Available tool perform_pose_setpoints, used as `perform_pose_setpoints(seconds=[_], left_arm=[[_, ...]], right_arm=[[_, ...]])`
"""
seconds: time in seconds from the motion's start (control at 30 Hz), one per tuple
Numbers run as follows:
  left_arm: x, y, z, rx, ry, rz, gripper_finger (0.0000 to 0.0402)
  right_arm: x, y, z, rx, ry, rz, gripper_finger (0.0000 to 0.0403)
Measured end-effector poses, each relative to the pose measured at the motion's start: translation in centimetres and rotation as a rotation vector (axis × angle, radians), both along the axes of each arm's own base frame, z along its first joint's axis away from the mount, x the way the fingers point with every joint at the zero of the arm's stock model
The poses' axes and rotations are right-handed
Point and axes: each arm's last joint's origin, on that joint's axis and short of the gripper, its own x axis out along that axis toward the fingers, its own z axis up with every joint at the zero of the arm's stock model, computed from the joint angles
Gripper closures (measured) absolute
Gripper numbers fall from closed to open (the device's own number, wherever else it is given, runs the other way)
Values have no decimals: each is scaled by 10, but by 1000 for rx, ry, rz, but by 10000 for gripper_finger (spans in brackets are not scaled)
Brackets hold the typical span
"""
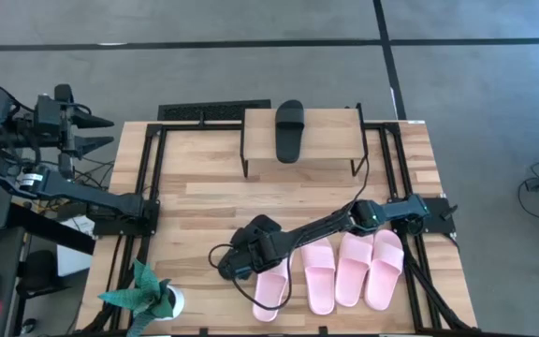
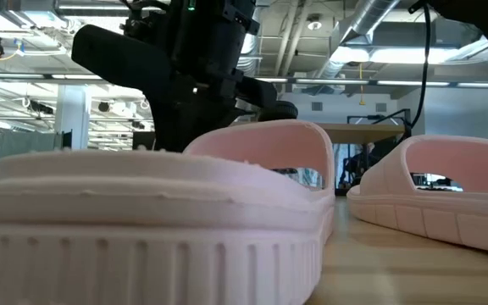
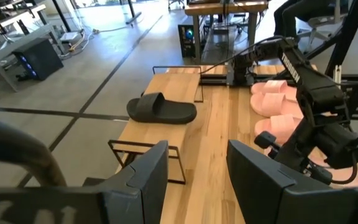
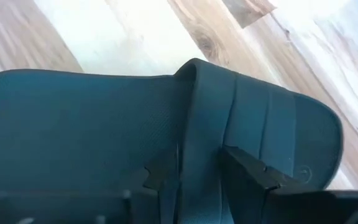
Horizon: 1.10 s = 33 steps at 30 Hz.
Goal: Pick and place slides into the shelf
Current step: Put the black slipper on the shelf
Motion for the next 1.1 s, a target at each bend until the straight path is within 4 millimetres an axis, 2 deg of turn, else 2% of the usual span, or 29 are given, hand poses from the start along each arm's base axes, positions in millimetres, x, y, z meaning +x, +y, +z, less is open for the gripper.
perform_pose_setpoints(seconds=[0.23, 0.43, 0.77, 1.1], left_arm=[[1, 0, -1, 19, 10, 2, 249], [-3, 1, -1, 25, 1, 18, 249], [-6, 1, -1, 17, -8, 20, 249], [-6, 0, -1, 15, -9, 21, 249]], right_arm=[[-1, -1, 0, -20, 6, -14, 323], [-2, -1, 0, -44, -1, -17, 393], [-4, 8, 13, -118, -52, 5, 401], [-12, 16, 46, -174, -167, 4, 402]])
